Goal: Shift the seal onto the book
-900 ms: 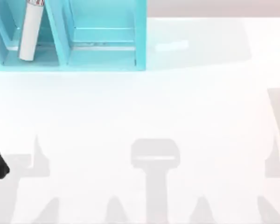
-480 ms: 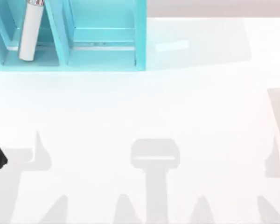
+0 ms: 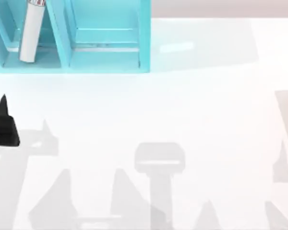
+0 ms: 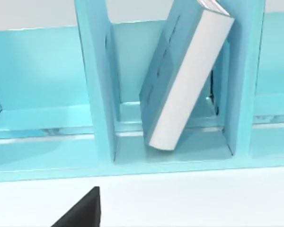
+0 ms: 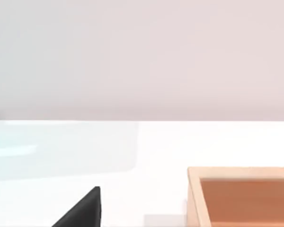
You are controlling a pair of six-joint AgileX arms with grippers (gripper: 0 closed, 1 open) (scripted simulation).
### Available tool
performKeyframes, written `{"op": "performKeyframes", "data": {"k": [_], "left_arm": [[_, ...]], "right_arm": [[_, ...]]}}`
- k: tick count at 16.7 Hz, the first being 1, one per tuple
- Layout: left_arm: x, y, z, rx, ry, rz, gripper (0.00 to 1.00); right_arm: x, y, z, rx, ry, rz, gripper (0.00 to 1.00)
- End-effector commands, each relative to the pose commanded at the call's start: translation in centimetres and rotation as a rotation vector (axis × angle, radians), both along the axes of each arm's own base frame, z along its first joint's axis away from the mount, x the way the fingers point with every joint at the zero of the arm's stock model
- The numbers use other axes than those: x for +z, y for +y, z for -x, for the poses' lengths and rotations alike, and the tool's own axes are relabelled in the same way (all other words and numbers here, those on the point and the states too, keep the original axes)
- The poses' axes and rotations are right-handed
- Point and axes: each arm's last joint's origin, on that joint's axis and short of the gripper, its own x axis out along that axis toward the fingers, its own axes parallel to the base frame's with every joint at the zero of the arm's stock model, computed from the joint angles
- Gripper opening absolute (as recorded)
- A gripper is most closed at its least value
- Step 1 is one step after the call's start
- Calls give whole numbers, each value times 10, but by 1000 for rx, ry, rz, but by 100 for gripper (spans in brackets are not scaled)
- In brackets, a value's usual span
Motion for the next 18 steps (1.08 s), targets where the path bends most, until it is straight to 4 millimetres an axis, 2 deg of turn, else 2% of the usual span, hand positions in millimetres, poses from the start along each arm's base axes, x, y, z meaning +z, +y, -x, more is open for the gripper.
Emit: {"op": "performKeyframes", "data": {"k": [5, 11, 15, 18], "left_arm": [[-15, -8, -54, -37, 79, -71, 100], [-33, -14, -122, -25, -5, -152, 100], [-56, -14, -159, 5, -76, -211, 100], [-78, -16, -178, 16, -110, -256, 100]], "right_arm": [[0, 0, 0, 0, 0, 0, 100], [0, 0, 0, 0, 0, 0, 100], [0, 0, 0, 0, 0, 0, 100], [0, 0, 0, 0, 0, 0, 100]]}}
